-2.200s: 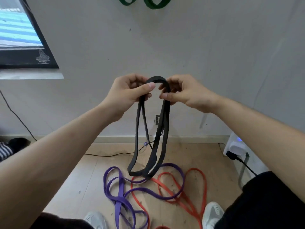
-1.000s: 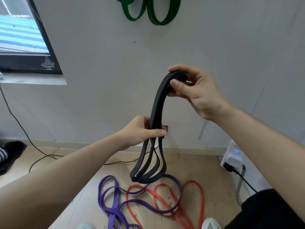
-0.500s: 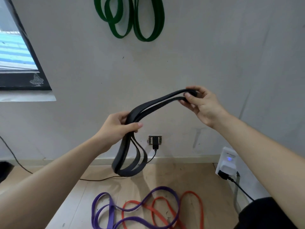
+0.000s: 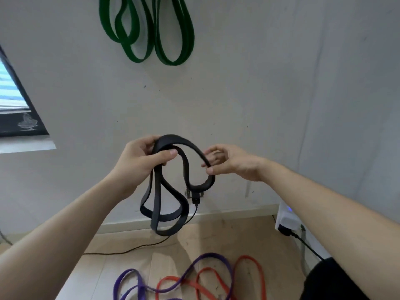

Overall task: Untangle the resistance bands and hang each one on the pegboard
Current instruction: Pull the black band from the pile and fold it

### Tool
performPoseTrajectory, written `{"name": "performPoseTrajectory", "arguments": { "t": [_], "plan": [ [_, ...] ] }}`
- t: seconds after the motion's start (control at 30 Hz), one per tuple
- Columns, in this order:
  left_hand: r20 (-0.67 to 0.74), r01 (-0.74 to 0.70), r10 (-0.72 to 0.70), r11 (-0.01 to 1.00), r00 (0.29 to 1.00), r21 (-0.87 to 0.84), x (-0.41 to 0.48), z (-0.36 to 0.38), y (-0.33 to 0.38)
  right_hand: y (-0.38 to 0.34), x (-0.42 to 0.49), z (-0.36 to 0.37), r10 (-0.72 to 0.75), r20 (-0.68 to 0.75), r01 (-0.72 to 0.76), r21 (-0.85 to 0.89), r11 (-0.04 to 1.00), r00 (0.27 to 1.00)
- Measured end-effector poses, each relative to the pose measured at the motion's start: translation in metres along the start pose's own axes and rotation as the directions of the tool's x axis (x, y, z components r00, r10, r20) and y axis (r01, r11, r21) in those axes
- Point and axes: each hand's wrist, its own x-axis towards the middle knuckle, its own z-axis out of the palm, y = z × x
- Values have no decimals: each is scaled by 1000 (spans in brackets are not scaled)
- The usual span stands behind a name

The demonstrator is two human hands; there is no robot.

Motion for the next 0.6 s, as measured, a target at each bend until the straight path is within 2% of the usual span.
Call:
{"name": "performPoseTrajectory", "arguments": {
  "t": [0.13, 0.23, 0.43, 0.6],
  "plan": [
    [169, -20, 13, 999, 986, 43, -6, 6, 6, -27, -2, 22, -193, 24, 192, 37, 981, 981],
    [158, -33, 24, 998, 987, 51, -7, 8, 9, -34, -4, 42, -253, 67, 253, 6, 967, 965],
    [92, -45, 28, 981, 995, 189, -5, -2, 8, -42, -9, 44, -240, 41, 239, 14, 971, 970],
    [138, 23, -64, 960, 988, 279, -6, -10, 6, -49, -12, 37, -210, 63, 218, -159, 963, 976]
  ]
}}
